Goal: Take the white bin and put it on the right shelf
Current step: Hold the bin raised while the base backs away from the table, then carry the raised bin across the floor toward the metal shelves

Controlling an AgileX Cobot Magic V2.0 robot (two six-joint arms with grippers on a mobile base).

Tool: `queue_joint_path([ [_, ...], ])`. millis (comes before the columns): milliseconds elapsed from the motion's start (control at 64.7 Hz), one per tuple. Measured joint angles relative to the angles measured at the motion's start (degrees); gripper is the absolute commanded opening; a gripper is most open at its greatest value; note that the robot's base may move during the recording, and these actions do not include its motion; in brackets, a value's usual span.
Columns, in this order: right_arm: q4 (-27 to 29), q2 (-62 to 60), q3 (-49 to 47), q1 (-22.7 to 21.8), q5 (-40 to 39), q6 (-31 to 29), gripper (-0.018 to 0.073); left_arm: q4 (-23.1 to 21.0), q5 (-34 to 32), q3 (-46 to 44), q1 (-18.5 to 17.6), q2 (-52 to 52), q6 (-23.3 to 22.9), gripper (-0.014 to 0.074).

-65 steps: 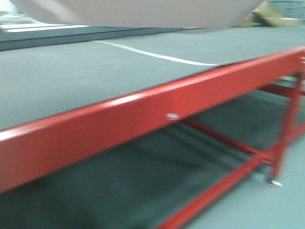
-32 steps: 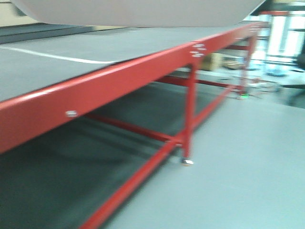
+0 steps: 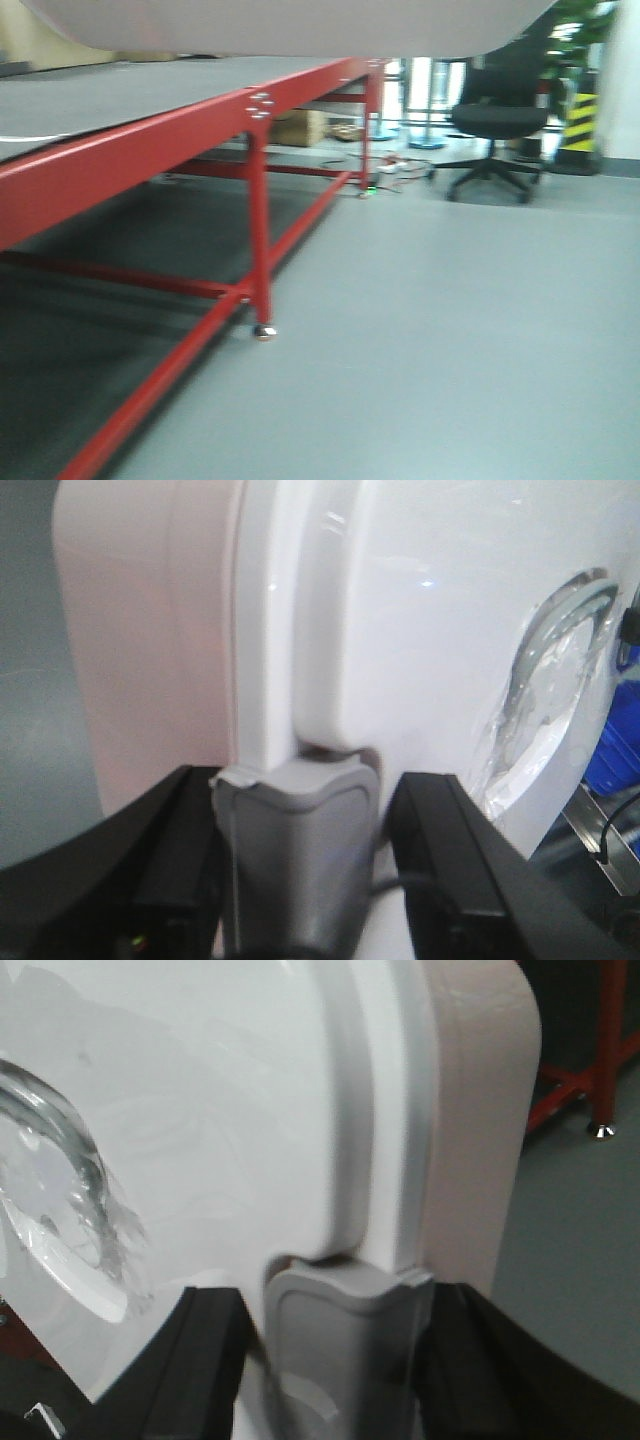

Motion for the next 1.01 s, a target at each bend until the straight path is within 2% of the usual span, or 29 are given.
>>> queue_joint_path([
  [1005, 0.0, 0.0, 0.0, 0.0, 0.0, 0.0, 0.0351, 0.0, 0.0, 0.0, 0.0, 0.0, 0.0, 0.0187],
])
